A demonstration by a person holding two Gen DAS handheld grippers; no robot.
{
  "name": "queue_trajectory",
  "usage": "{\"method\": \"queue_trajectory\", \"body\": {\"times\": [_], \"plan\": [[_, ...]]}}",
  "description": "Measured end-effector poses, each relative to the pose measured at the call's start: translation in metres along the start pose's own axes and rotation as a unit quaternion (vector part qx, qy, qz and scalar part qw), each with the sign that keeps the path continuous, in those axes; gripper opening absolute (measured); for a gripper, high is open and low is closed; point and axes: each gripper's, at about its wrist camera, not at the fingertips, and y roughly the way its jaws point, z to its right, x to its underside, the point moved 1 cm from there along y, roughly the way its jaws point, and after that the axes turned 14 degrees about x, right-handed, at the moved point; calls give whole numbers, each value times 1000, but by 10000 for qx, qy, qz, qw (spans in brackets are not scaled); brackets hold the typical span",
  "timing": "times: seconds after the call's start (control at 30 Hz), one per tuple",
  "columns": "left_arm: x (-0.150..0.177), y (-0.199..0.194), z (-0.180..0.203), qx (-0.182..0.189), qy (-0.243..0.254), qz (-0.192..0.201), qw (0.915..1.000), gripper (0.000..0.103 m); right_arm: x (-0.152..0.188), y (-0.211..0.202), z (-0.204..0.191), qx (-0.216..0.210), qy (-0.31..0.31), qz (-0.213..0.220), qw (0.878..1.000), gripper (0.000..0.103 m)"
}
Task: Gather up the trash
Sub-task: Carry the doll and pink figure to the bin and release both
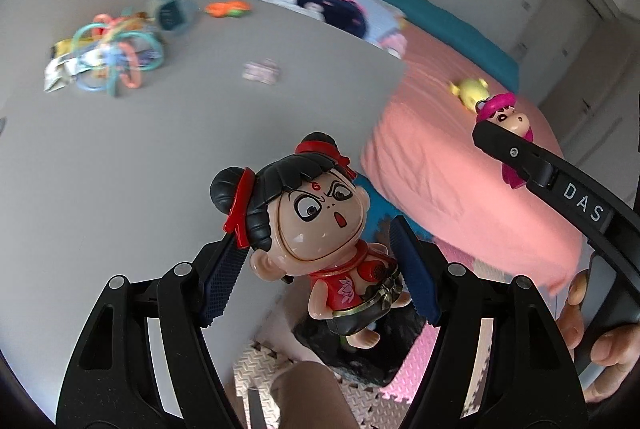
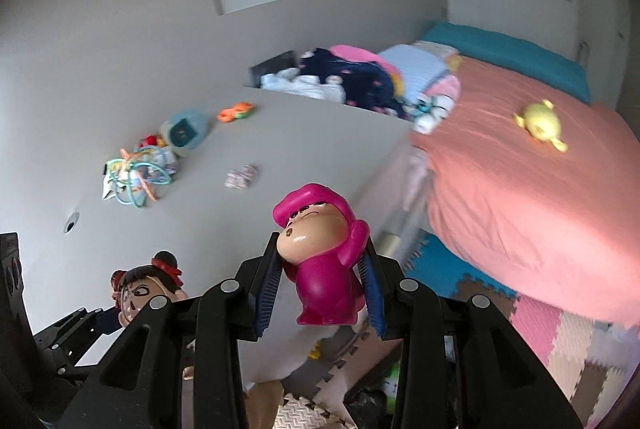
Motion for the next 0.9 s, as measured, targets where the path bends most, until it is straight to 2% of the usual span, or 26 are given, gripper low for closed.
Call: {"method": "queue_trajectory", "body": {"times": [0.37, 0.57, 0.63, 0.67, 0.7, 0.73, 0.8, 0.9], "plan": [[53, 61, 81, 253, 739, -800, 9937, 70, 61, -2, 102, 463, 664, -357, 9961, 39], [86, 104, 112, 254, 1173, -1372, 9832, 70, 100, 7, 144, 762, 949, -779, 9895, 39], [97, 120, 117, 292, 1268, -1673, 9773, 71, 111, 15, 155, 847, 1069, -1066, 9849, 40], [101, 126, 120, 251, 1308, -1794, 9747, 80, 117, 24, 161, 1028, 1121, -1342, 9792, 58], [105, 133, 121, 157, 1361, -1904, 9721, 99, 122, 28, 168, 1179, 1143, -1506, 9749, 84], [108, 135, 125, 108, 1398, -1912, 9715, 97, 125, 32, 173, 1357, 1191, -1603, 9704, 89], [110, 136, 125, 13, 1484, -1868, 9711, 97, 130, 33, 183, 1717, 1283, -1546, 9644, 89], [109, 134, 123, -82, 1510, -1812, 9718, 97, 132, 32, 191, 1720, 1401, -1484, 9637, 89]]}}
